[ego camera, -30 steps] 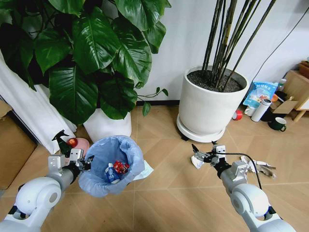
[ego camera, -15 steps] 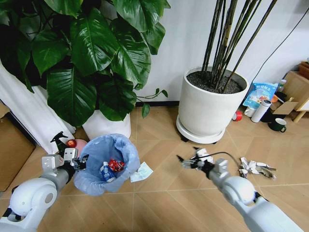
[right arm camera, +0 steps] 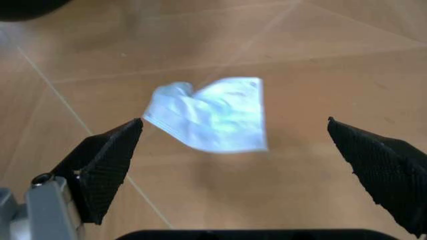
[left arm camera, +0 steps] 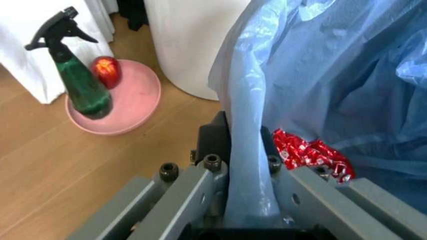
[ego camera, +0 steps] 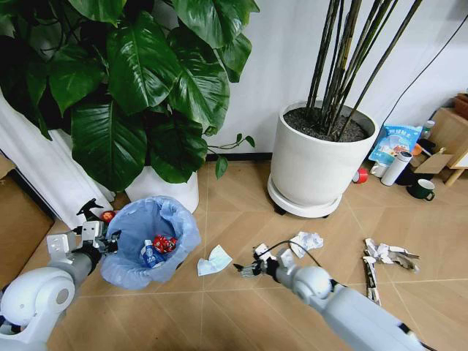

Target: Pick up the trash bin and place the garbage on the floor into it.

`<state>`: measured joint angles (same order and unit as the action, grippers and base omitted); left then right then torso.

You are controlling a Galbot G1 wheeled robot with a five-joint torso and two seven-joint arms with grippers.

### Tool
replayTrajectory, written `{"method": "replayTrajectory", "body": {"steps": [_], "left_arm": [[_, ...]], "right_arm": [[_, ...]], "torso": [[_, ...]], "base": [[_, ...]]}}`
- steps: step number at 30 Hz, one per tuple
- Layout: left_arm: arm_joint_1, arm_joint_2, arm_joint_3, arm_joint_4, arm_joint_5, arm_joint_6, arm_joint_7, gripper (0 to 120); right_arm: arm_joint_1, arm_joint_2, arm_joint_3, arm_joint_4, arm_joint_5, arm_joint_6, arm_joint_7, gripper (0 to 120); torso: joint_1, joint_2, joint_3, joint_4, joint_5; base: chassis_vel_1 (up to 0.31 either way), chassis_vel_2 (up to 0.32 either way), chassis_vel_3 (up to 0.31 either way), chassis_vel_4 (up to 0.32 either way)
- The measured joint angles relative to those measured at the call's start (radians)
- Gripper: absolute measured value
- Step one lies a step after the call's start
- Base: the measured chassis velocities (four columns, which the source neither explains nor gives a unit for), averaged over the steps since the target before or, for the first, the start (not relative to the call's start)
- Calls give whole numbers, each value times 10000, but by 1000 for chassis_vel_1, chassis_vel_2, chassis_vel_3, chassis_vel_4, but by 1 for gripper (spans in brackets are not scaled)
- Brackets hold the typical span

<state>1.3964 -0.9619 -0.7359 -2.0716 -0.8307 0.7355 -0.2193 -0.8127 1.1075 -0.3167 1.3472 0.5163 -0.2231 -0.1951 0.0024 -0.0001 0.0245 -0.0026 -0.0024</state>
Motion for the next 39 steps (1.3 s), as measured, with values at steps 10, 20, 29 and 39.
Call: {"method": "replayTrajectory", "body": {"steps": [10, 20, 29, 39], "left_arm": [[-74, -74, 250, 204, -576, 0, -353, 0], [-227, -25, 345, 349, -590, 0, -345, 0], [-183, -67, 218, 435, -602, 0, -278, 0], [-158, -90, 192, 323, -564, 0, -264, 0]], "right_arm": [[635, 1729, -313, -2295, -586, 459, -228, 100], [1025, 2680, -138, -4217, -1364, 1008, -489, 100], [1397, 3329, -48, -5503, -1668, 1345, -675, 100], [1596, 3768, -32, -6436, -1900, 1572, -793, 100]], "torso": [[0, 0, 0, 1, 3], [0, 0, 0, 0, 5], [0, 0, -1, 1, 4], [0, 0, -1, 0, 5]], "base": [[0, 0, 0, 0], [0, 0, 0, 0], [0, 0, 0, 0], [0, 0, 0, 0]]}}
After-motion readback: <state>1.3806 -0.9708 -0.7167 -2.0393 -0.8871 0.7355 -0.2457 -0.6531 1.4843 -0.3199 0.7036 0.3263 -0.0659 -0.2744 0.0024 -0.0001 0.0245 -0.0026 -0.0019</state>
